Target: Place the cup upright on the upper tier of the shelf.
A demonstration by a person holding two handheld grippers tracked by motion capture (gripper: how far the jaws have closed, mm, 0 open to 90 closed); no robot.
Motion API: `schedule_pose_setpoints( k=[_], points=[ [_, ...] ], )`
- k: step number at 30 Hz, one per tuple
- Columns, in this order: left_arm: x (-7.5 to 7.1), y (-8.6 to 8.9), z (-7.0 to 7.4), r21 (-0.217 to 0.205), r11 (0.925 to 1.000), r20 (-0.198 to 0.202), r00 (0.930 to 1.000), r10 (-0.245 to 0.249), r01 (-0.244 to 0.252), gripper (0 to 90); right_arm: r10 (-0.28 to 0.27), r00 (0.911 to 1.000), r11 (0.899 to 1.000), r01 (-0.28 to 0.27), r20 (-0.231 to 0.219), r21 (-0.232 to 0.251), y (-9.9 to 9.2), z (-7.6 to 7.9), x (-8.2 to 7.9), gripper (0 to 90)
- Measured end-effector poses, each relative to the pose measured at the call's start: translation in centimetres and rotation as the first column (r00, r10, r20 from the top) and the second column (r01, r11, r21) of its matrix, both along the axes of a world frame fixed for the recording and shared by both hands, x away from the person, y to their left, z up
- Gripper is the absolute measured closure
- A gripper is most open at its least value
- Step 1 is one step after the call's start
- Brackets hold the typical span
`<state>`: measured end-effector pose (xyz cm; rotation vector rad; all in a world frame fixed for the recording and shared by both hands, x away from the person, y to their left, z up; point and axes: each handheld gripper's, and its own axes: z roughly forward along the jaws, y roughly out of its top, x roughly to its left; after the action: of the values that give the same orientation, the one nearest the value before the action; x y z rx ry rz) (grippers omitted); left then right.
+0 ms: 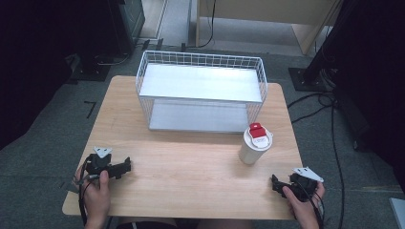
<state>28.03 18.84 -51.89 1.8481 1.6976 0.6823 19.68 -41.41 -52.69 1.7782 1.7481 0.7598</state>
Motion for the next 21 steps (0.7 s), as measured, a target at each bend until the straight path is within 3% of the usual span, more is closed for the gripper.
schedule_pose_setpoints(
  k=[13,17,21],
  points=[
    [0.0,0.0,0.0,0.000,1.0000,0.000,1.0000,0.000,0.000,0.0,-0.030,0.9993,1.000,0.030,-0.024,-0.001,0.1,0.3,0.1,0.0],
    [0.0,0.0,0.0,0.000,1.0000,0.000,1.0000,0.000,0.000,0.0,-0.002,0.9997,0.999,0.001,0.026,0.036,0.8,1.1,0.2,0.0],
    [0.0,0.0,0.0,0.000,1.0000,0.000,1.0000,0.000,0.000,0.0,0.022,0.9988,0.999,-0.023,0.045,0.033,1.6,1.6,0.3,0.0]
  ],
)
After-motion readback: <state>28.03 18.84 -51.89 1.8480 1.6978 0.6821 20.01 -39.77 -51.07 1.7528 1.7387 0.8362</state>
